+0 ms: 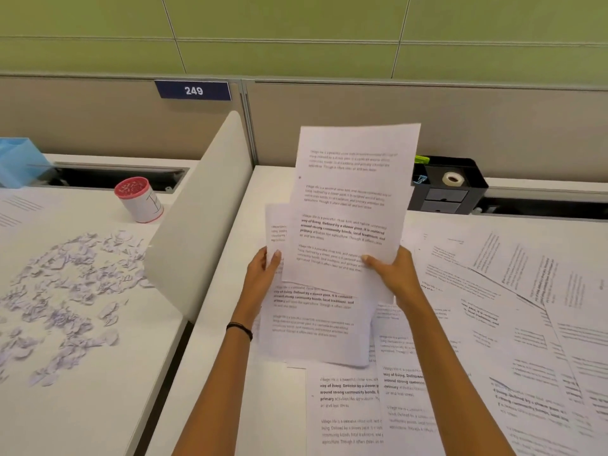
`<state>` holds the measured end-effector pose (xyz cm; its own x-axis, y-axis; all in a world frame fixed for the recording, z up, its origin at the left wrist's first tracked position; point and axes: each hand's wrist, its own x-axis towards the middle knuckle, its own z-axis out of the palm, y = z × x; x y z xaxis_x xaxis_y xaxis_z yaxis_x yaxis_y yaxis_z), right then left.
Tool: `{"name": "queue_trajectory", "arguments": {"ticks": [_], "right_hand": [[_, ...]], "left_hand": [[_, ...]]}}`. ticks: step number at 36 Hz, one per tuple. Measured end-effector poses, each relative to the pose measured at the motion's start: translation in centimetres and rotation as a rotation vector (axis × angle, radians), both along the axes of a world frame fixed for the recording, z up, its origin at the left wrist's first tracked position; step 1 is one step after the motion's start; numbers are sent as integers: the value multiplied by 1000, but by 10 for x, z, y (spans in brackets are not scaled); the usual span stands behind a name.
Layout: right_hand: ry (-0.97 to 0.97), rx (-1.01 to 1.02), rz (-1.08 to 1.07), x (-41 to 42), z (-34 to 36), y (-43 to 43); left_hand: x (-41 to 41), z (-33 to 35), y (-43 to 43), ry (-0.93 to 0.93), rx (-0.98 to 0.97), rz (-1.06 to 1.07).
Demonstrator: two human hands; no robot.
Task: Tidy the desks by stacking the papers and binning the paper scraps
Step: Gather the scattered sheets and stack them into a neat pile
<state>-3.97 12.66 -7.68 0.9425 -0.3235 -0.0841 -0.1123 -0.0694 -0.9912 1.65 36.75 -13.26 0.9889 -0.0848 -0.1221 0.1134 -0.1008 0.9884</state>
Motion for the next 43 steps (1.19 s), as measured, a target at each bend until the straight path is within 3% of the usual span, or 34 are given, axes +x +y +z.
{"name": "queue_trajectory", "arguments": {"ticks": [13, 34, 43], "right_hand": [[-279, 90, -113, 1, 54, -9], [-116, 60, -91, -14, 31, -19], [-162, 73, -97, -11, 33, -8]], "left_hand": [[14, 68, -34, -287, -219, 25], [-4, 47, -56, -248, -144, -7], [-13, 54, -72, -212, -202, -16]]}}
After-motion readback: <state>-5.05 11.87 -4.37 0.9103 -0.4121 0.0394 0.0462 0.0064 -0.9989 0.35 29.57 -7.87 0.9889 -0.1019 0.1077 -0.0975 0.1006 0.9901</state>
